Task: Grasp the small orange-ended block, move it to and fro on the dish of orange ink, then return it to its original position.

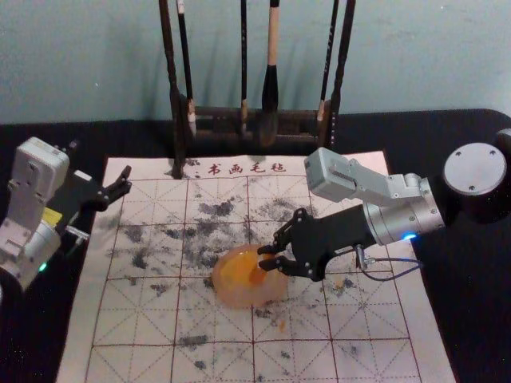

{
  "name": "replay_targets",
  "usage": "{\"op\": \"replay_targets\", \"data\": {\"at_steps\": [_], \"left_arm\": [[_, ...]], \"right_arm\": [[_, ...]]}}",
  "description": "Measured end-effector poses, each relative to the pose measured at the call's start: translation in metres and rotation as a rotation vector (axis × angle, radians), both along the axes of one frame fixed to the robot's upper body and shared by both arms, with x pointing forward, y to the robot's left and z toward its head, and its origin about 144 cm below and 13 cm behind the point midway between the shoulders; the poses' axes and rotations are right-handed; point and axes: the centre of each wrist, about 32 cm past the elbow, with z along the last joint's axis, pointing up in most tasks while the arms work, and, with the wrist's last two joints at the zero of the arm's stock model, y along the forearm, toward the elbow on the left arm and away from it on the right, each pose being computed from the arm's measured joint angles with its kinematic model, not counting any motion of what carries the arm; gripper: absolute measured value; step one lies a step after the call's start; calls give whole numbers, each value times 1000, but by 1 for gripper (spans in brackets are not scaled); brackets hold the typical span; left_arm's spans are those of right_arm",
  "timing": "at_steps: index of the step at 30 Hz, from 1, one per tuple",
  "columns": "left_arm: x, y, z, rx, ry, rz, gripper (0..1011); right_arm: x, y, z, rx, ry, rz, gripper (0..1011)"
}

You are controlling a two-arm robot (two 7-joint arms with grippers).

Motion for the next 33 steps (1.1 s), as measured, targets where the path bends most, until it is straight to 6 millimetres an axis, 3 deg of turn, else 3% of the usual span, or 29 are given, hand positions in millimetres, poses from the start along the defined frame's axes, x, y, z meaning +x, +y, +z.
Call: {"op": "replay_targets", "data": {"at_steps": [33], "left_arm": [[0, 0, 0, 0, 0, 0, 1001]], "right_arm": [[15, 28, -3, 15, -1, 21, 132]]}}
